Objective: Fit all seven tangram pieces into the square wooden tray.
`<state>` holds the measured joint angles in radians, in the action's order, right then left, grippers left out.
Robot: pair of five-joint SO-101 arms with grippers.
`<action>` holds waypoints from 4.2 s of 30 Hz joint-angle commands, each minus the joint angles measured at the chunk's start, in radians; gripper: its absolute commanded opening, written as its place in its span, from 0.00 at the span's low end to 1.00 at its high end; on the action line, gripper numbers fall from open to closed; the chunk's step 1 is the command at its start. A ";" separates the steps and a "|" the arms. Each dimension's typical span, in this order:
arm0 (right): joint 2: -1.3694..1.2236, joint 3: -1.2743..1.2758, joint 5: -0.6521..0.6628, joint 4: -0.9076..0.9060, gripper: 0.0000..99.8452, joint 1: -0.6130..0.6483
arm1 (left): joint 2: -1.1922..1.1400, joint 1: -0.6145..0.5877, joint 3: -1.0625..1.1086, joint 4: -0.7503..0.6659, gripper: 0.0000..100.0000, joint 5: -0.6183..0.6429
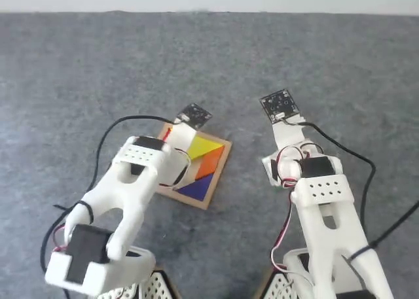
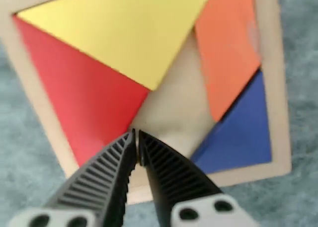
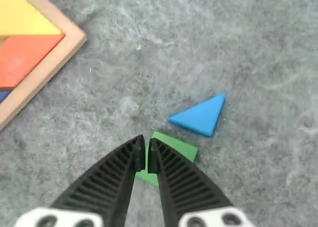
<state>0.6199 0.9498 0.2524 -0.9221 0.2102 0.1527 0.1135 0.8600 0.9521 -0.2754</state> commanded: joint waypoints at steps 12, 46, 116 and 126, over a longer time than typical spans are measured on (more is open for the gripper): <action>-0.002 -0.081 0.011 -0.090 0.01 -0.090 | 0.628 -0.143 0.268 -0.078 0.01 0.092; -0.676 -0.511 -0.690 0.107 0.39 0.489 | 0.278 -0.591 0.188 -0.176 0.01 0.020; -0.743 -0.772 -0.124 -0.288 0.02 0.452 | 0.278 -0.595 0.189 -0.173 0.01 -0.011; -0.894 -0.706 -0.124 0.047 0.02 0.440 | 0.278 -0.595 0.189 -0.172 0.01 -0.011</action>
<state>-0.2670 0.2685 0.1082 -0.9114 0.6567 0.4319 -0.4818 1.0533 0.7940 -0.2770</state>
